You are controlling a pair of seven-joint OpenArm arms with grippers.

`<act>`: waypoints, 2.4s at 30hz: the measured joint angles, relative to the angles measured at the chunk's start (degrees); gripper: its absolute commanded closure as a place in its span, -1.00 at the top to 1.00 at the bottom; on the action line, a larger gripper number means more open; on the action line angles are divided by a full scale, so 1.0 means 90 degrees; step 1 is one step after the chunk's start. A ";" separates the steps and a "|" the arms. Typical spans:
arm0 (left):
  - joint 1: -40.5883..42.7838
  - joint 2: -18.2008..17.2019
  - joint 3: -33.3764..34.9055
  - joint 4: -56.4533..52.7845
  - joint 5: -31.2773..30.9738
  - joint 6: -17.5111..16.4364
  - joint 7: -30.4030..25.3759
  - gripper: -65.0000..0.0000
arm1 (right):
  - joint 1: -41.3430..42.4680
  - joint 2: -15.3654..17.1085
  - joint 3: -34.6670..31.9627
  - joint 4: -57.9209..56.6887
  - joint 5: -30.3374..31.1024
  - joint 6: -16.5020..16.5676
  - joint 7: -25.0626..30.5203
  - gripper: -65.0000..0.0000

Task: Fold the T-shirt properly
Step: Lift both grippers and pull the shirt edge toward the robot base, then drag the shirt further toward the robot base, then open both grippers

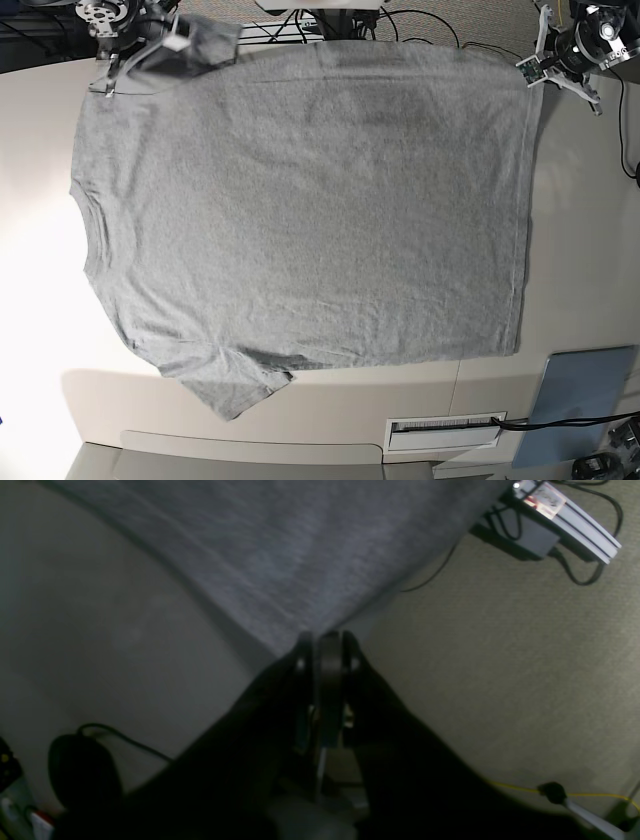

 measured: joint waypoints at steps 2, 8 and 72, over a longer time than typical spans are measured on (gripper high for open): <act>-0.0049 0.0002 0.0002 0.0005 -0.0005 0.0170 0.0010 -1.00 | 0.0005 0.0000 0.0041 0.0170 -0.0447 -0.0236 0.0019 -1.00; -0.0466 0.0005 0.0000 0.0005 -0.0294 0.0474 0.0022 -1.00 | 0.0044 0.0000 0.0823 0.0262 -0.0549 -0.0296 0.0573 -1.00; -0.3116 0.0491 0.0012 -0.1984 -0.1277 0.0665 -0.0321 -0.17 | 0.5253 -0.0792 -0.1418 -0.2319 0.0583 -0.0818 0.1496 -0.46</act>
